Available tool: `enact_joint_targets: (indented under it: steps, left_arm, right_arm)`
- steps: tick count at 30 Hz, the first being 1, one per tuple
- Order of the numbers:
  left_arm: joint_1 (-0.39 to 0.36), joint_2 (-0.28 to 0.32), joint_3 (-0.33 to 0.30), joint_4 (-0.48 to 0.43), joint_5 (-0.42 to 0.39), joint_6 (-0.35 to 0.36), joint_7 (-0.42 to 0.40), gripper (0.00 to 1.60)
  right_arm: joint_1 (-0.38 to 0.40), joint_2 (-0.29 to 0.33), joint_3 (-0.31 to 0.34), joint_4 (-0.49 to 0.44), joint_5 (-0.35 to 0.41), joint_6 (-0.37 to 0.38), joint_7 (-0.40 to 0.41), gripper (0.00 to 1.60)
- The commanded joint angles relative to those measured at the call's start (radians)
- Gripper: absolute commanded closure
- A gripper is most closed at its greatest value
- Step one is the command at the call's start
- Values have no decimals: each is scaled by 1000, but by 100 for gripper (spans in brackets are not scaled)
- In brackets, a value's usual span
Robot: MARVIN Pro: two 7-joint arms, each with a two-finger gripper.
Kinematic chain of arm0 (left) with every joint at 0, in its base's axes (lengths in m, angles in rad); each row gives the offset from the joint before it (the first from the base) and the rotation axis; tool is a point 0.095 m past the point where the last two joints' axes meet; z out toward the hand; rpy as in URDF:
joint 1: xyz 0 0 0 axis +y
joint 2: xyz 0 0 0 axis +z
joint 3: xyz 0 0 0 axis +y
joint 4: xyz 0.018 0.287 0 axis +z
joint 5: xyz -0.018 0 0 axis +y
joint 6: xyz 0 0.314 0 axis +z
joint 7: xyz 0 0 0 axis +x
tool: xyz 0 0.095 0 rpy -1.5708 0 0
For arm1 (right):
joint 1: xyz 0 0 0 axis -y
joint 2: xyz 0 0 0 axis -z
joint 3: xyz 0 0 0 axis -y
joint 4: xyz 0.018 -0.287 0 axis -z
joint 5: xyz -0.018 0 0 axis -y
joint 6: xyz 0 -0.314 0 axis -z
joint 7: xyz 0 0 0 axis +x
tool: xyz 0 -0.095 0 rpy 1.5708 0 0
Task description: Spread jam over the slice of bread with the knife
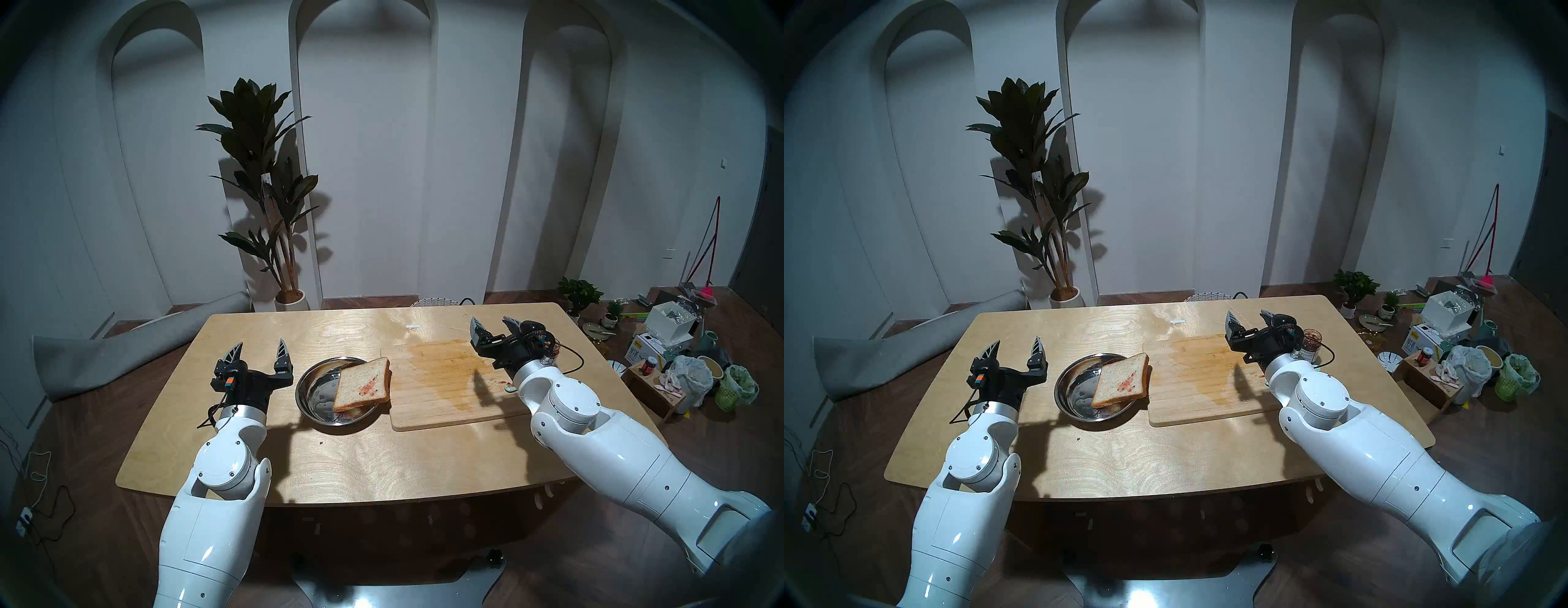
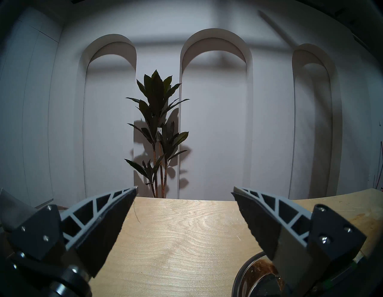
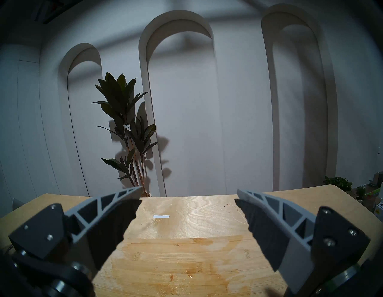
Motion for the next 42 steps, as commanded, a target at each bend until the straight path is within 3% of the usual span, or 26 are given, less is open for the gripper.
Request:
enact_joint_targets:
  steps: [1, 42]
  left_arm:
    - [-10, -2, -2, -19, 0, -10, 1, 0]
    - [-11, -15, -12, -19, 9, -8, -10, 0]
  right_arm:
    - [8, 1, 12, -13, 2, -9, -2, 0]
    - [7, -1, 14, -13, 0, -7, -1, 0]
